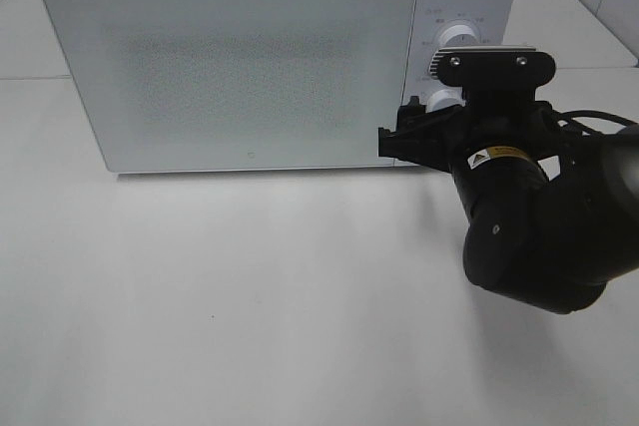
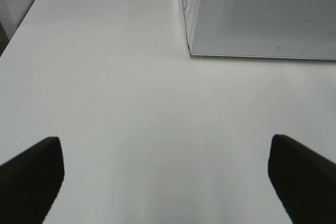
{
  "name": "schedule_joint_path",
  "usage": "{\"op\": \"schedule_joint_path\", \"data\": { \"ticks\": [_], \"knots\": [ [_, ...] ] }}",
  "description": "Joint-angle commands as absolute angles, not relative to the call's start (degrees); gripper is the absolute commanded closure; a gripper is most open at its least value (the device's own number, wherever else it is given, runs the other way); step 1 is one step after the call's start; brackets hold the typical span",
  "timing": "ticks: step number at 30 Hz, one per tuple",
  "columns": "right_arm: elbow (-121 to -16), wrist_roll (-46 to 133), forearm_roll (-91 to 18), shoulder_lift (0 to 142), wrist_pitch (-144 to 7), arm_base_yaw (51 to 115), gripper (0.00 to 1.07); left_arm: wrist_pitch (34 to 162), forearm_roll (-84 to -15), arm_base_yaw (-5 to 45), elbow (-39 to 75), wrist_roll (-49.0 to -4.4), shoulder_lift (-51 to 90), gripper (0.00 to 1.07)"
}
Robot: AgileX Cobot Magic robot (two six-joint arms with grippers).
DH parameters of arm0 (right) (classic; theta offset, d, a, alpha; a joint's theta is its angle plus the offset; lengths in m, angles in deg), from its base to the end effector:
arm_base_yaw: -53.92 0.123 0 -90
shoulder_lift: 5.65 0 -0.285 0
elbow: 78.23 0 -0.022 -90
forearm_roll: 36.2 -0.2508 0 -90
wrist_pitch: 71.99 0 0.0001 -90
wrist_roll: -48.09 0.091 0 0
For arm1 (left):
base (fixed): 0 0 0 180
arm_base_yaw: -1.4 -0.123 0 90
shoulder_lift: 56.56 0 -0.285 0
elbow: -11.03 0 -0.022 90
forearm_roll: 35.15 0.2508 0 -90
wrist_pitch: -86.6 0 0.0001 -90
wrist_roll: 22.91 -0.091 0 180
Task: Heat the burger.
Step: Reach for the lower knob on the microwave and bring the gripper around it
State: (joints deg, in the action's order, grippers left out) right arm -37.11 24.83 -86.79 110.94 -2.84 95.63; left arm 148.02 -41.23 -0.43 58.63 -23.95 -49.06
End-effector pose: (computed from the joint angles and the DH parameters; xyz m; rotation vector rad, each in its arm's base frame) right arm 0.2716 0.1541 0.1446 -0.0188 1.6772 -0.1443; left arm -0.0081 -0.0087 0.2814 -0.0070 2.0304 -0.0951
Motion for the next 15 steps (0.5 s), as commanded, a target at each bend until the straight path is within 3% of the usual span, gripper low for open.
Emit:
{"op": "schedule_joint_path", "data": {
  "ticks": [1, 15],
  "knots": [
    [-37.57, 25.17, -85.36, 111.05, -0.37, 95.23, 0.31, 147.9, -41.4, -0.66, 58.63, -23.66, -49.86, 0.09],
    [-37.57, 25.52, -81.69, 111.28, -0.66, 93.05, 0.31, 147.9, -41.4, -0.66, 58.63, -23.66, -49.86, 0.09]
  ]
}}
